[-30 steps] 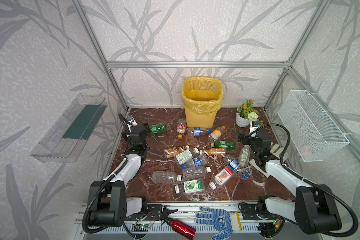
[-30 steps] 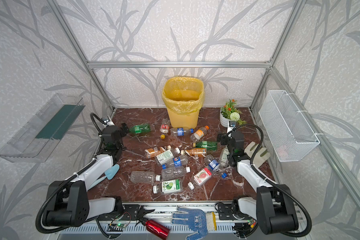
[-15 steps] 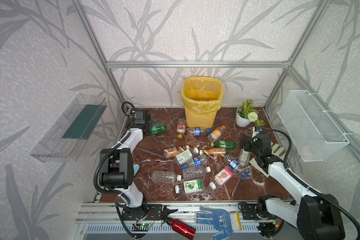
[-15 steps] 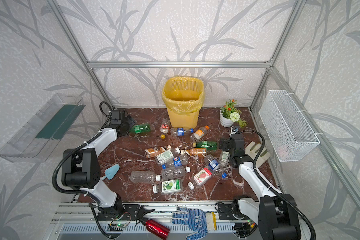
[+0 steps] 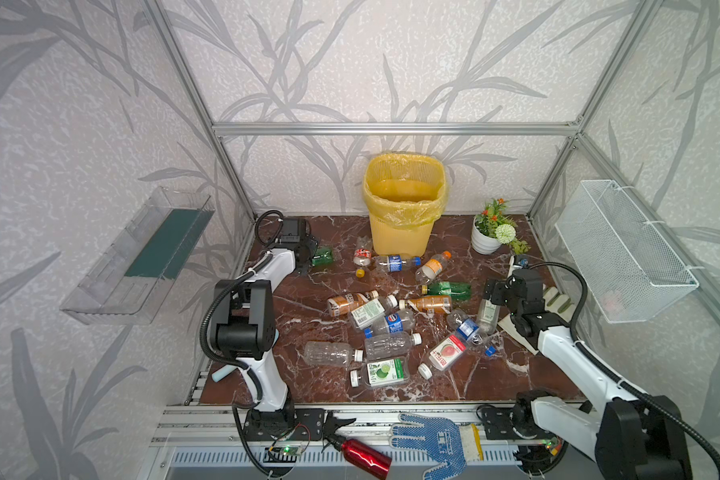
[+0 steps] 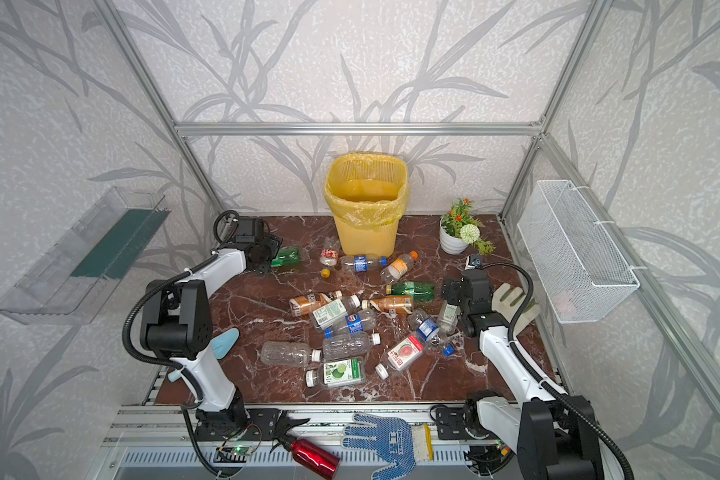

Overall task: Throw the plastic bottles in the bin
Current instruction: 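Grasp the green yellow-capped bottle with the left gripper while the right gripper advances, then lift the green bottle with the left gripper and drop it into the yellow bin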

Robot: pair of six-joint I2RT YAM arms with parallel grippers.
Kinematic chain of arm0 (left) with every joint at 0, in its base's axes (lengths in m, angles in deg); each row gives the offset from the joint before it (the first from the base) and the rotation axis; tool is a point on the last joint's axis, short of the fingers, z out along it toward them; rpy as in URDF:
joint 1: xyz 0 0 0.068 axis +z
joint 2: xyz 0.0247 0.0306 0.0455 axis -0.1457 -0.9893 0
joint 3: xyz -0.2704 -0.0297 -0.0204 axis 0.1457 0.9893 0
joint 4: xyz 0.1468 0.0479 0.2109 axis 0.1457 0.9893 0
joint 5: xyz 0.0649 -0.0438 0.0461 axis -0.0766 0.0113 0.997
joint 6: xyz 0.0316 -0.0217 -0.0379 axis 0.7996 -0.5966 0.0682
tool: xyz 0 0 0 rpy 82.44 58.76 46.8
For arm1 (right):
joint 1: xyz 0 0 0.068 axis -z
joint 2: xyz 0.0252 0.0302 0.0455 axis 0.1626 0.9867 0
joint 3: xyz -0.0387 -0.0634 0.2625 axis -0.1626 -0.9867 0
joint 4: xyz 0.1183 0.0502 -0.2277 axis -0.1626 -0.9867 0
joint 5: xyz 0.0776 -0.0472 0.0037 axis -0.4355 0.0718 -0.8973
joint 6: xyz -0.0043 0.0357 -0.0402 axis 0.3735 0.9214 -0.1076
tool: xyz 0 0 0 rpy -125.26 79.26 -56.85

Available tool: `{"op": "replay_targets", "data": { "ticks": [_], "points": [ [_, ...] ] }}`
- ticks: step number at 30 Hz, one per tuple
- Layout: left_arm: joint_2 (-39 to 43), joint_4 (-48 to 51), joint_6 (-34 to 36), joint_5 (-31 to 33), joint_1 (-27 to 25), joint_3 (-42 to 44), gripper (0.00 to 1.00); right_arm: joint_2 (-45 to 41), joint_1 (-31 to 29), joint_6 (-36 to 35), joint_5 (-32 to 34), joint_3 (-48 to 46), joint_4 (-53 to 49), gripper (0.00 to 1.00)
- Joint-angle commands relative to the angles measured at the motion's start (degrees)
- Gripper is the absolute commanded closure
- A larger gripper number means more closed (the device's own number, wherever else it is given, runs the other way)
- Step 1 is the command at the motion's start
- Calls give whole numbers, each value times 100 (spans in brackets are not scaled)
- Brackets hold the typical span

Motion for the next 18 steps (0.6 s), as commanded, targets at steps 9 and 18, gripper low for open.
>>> {"op": "replay_targets", "data": {
  "ticks": [9,18],
  "points": [
    [-849,772,-554,317,-37,-732,12,-216,33,86,298,-56,-262,4],
    [-1736,873,-470,-132,5,-1435,27,-397,38,67,384,-2,-482,4]
  ]
}}
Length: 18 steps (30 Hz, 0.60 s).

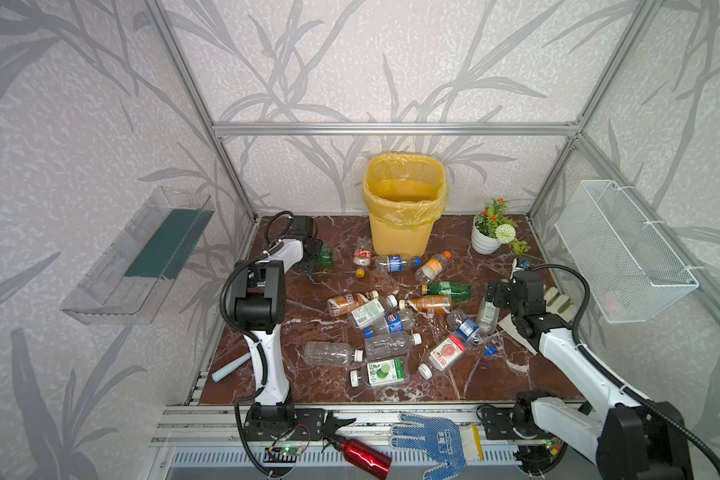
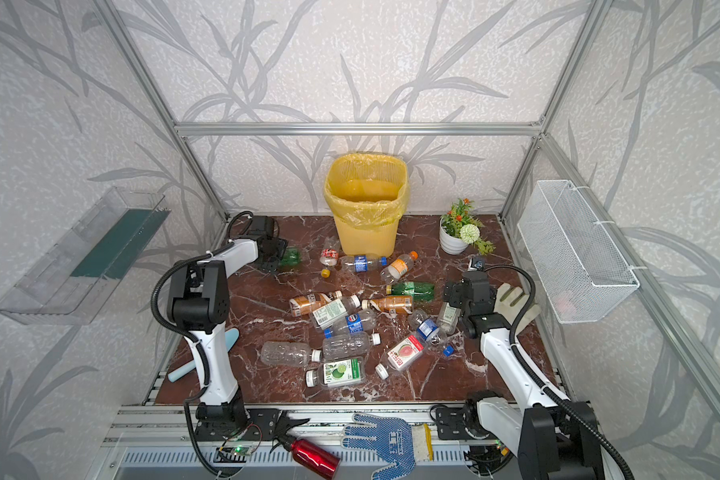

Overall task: Throw the plastic bottles in the bin
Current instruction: 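Lift the green bottle with the left gripper and drop it into the yellow bin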

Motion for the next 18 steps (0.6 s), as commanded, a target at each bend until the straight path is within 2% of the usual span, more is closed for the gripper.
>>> {"op": "replay_targets", "data": {
  "ticks": [1,4,7,12,18],
  "points": [
    [-237,200,-81,-160,12,-142,30,-244,30,14,164,1,-188,4],
    [-256,-9,-59,-218,19,-85,36,-367,31,8,244,-55,-233,4],
    [-216,-303,-6,-401,67,-45,47,-449,40,12,272,-113,-246,3],
    [212,-873,426,-453,84,-54,57,-476,48,-12,276,-114,-247,3],
    [1124,-1295,1594,-577,89,-904,58,-503,101,-185,328,-22,-245,3]
  ]
}}
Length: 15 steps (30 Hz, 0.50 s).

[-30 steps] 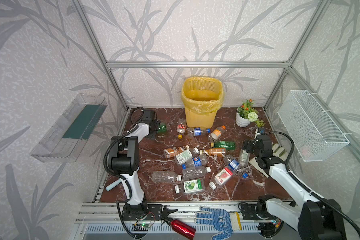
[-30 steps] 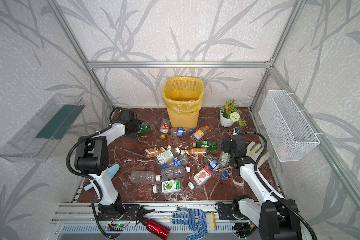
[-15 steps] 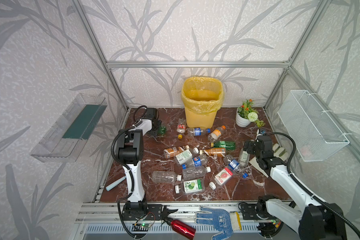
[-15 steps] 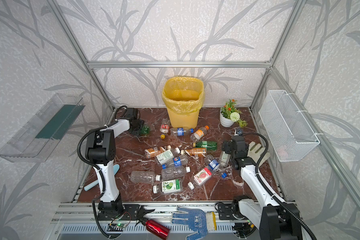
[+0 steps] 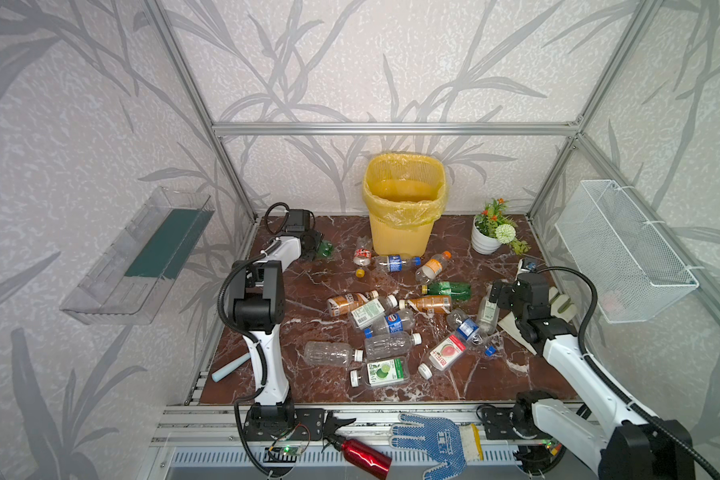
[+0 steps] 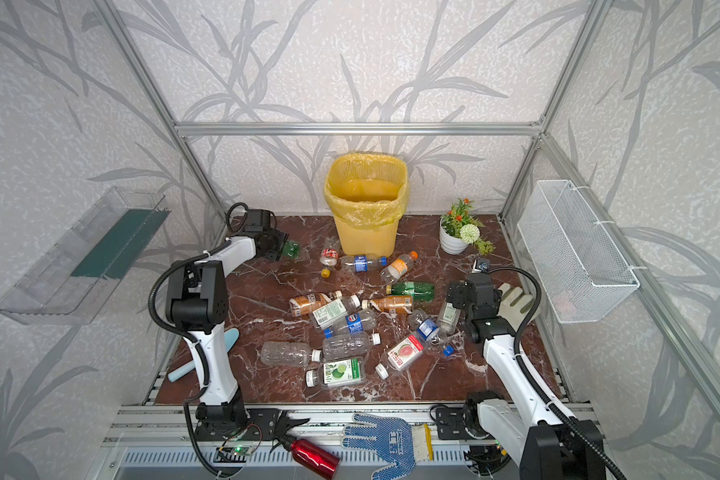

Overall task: Throw the plastic bottles in the bin
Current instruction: 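Lift the green bottle with the left gripper and drop it into the yellow bin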

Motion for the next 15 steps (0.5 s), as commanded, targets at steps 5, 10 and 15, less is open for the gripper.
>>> {"op": "replay_targets", "data": {
  "ticks": [5,10,15],
  "points": [
    [1402,-1168,1536,-134,-27,-1716,59,-210,78,-143,154,43,-10,3],
    [1298,-1254,2898,209,-771,-2699,58,-466,78,-37,114,-43,-31,3],
    [-333,606,3801,-195,-1816,-5058,48,-499,86,20,-135,-53,-170,4]
  ]
}}
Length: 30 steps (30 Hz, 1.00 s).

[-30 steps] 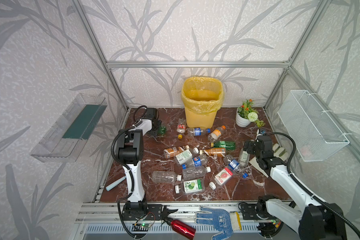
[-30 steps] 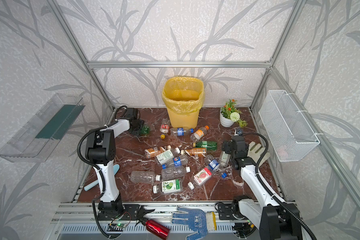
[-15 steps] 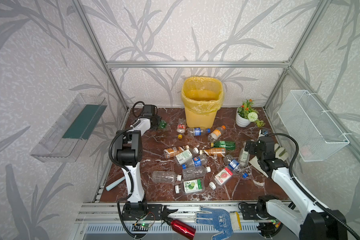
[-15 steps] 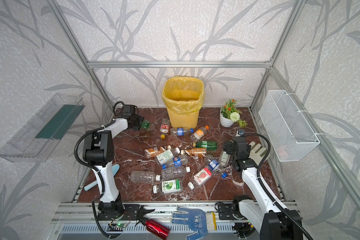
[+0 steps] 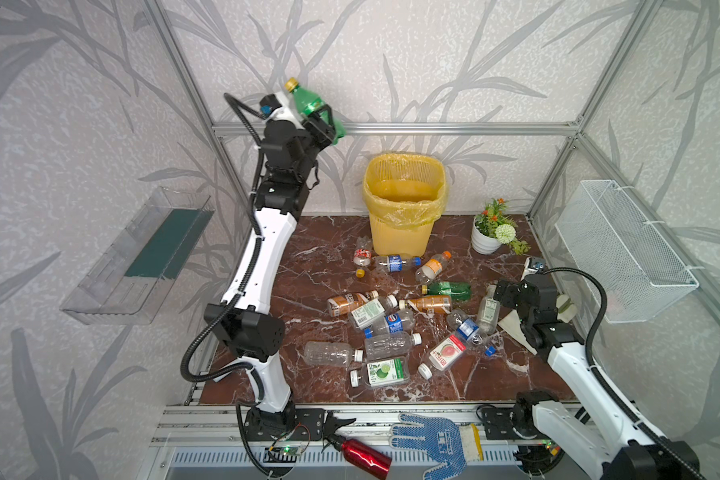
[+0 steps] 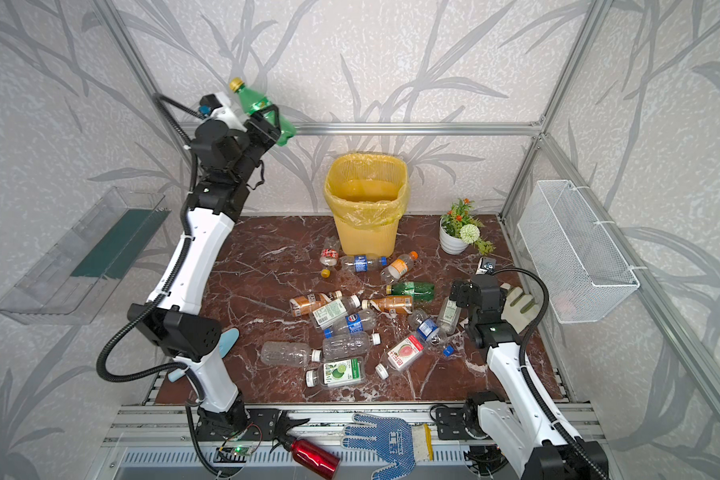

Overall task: Throw the plastic bottles in the bin
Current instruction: 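Lift the green bottle with the left gripper and drop it into the yellow bin, then grasp the clear white-capped bottle with the right gripper while the left gripper lowers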

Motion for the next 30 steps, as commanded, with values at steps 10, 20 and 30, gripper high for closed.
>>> {"op": "replay_targets", "data": {
  "ticks": [10,20,30],
  "points": [
    [-1385,2676,2251,492,-1248,-2751,1,-193,23,205,-185,359,-710,3],
    [1444,-195,2723,1022,-1304,2367,1,235,23,861,-356,672,-1688,7],
    [2579,-717,2979,1527,-968,4818,1,1282,15,1319,-1350,847,-2090,16]
  ]
}}
